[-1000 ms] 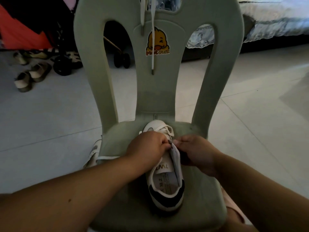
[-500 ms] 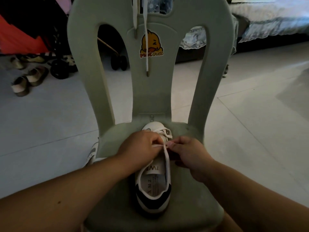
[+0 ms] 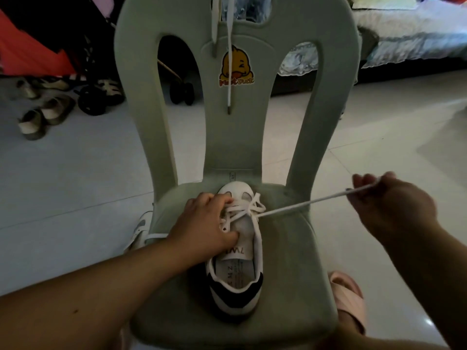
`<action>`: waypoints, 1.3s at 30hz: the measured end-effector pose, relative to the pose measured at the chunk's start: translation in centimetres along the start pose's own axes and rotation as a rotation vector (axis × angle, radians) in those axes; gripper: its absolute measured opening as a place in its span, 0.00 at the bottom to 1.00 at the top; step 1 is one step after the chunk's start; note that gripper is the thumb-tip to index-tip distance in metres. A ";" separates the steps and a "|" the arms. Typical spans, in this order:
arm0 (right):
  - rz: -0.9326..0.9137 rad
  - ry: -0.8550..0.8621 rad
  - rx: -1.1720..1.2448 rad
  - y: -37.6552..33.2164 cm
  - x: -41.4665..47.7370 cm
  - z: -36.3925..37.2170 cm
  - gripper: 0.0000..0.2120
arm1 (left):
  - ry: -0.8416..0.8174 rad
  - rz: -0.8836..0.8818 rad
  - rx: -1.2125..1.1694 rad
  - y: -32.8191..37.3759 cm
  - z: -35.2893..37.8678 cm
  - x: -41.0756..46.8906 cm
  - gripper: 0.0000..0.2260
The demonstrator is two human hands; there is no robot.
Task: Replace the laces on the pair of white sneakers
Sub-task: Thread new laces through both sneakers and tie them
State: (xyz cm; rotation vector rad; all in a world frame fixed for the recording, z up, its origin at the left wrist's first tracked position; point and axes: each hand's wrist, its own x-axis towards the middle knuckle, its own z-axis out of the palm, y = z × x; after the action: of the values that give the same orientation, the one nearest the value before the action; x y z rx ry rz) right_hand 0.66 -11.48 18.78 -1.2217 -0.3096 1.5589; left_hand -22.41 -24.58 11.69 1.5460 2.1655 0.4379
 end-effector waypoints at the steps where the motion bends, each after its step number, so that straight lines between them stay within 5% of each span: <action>1: -0.022 0.032 0.003 -0.4 0.2 -0.1 0.11 | -0.002 -0.004 -0.003 -0.1 0.0 0.0 0.31; 2: -0.081 0.040 -0.116 -0.4 0.3 -0.1 0.11 | -0.001 -0.003 -0.004 -0.1 0.0 0.0 0.31; 4: -0.324 -0.031 -0.759 0.5 0.2 -0.4 0.07 | 0.002 0.016 -0.011 0.1 0.0 0.0 0.30; 6: -0.498 -0.310 -1.291 2.8 0.1 -0.3 0.04 | 0.014 0.052 -0.007 0.6 0.0 0.2 0.28; 10: -0.408 -0.813 -1.683 8.0 -1.4 0.5 0.07 | 0.095 0.110 0.058 1.6 0.1 1.0 0.22; 16: -0.463 -0.704 -1.629 9.2 -1.8 1.0 0.12 | 0.074 0.117 0.067 1.4 0.3 1.6 0.19; 21: -0.216 -0.447 -1.176 6.2 -1.4 0.5 0.10 | 0.035 0.117 0.045 0.8 0.0 1.6 0.15; 27: -0.125 0.003 -0.561 1.7 0.5 -1.4 0.09 | 0.026 0.109 -0.041 0.6 -0.3 1.6 0.18; 32: 0.118 -0.204 -0.112 2.6 0.1 -0.8 0.08 | 0.001 0.114 -0.049 0.6 -0.4 1.7 0.18; 34: 0.184 -0.252 -0.327 3.9 -0.2 0.2 0.07 | -0.003 0.112 -0.058 0.6 -0.5 1.7 0.18; 37: -0.148 -0.439 -1.286 6.5 -0.6 1.1 0.05 | 0.007 0.126 -0.088 0.5 -0.7 1.6 0.16; 39: -0.353 -0.661 -1.573 8.3 -1.0 1.3 0.04 | 0.025 0.139 -0.087 0.4 -0.8 1.5 0.13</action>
State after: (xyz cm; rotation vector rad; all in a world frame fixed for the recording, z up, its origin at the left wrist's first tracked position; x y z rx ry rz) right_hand -5.24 -15.05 13.90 -1.4938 -2.3445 1.2071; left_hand -22.90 -23.02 12.30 1.6571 2.0361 0.5916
